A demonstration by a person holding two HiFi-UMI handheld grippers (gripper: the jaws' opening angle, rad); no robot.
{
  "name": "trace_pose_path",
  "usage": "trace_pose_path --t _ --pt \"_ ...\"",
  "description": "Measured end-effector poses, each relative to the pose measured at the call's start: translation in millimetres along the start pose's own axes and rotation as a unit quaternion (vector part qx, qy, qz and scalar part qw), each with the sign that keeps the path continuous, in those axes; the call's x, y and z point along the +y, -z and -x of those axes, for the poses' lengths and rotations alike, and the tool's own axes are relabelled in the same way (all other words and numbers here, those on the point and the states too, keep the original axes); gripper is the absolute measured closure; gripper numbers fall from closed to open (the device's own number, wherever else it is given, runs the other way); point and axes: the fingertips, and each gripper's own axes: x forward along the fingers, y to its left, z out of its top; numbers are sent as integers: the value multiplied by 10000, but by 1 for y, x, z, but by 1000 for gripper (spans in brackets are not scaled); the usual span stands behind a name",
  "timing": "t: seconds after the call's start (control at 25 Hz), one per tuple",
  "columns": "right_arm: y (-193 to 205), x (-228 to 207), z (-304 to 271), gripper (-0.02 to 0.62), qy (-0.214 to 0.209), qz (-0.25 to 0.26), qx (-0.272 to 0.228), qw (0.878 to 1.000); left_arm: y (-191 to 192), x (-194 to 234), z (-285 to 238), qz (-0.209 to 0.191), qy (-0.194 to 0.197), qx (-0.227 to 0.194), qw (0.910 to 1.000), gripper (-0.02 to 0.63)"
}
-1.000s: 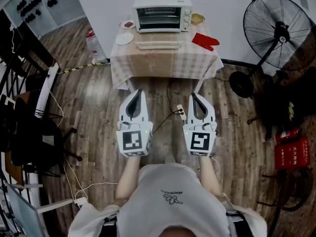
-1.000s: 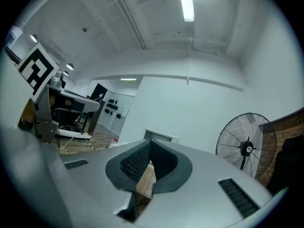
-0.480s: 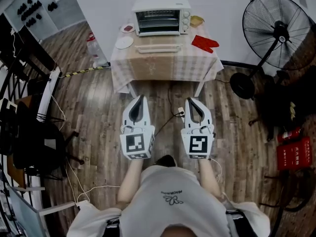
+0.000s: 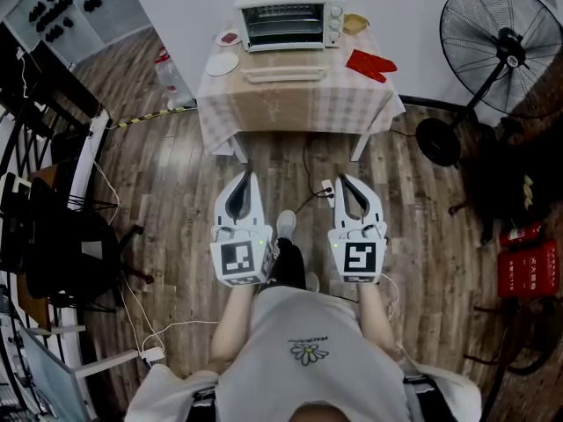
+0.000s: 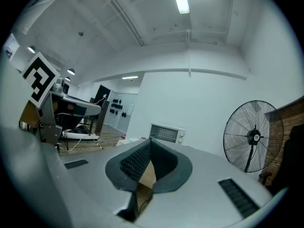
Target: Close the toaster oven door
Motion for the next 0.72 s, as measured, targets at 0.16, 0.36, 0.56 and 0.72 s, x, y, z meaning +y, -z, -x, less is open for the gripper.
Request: trace_pose_path --t 0.16,0.36,0.56,0.72 --pt "-3 -5 -7 586 38 26 -52 10000 -7 6 -12 63 4 -48 10000 591" --pt "2 -11 -21 586 49 -1 20 10000 -9 7 -33 86 38 -141 9999 591" --pt "5 -20 -38 586 105 125 -19 9999 -3 8 -55 90 129 -95 9998 591" --pt "13 -27 -56 586 180 94 96 9997 2 12 -78 105 234 -85 9996 591"
